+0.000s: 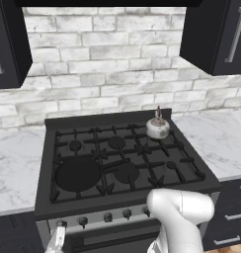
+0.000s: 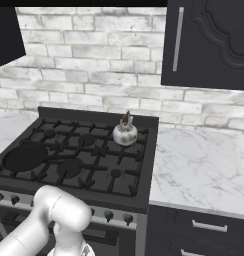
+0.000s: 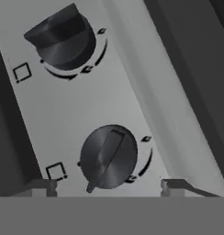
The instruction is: Pick the pan from the cabinet and place it on the stove. Then turn on the stove burner for the pan.
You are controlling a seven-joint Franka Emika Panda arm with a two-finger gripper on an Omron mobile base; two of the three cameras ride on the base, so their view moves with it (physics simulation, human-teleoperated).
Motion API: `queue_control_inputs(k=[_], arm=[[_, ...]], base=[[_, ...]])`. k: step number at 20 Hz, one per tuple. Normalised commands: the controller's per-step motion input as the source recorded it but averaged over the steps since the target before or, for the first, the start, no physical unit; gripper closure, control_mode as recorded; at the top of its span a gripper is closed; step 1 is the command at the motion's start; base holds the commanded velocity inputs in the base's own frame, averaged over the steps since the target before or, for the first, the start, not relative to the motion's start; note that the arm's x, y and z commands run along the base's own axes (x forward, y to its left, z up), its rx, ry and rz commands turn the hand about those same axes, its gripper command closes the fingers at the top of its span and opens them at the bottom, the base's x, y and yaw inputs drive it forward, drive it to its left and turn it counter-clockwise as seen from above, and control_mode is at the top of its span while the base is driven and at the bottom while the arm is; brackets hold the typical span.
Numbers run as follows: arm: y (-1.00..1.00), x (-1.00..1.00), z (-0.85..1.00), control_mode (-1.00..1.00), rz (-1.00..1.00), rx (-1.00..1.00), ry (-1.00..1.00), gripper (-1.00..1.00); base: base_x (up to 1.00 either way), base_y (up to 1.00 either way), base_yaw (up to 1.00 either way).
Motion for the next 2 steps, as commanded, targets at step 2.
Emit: queue_control_inputs(k=[2], arm=[[0.48,-0.32,0.0,-1.0,0.04,-0.14,0.04,-1.0]], base=[[0.0,0.0,0.0]])
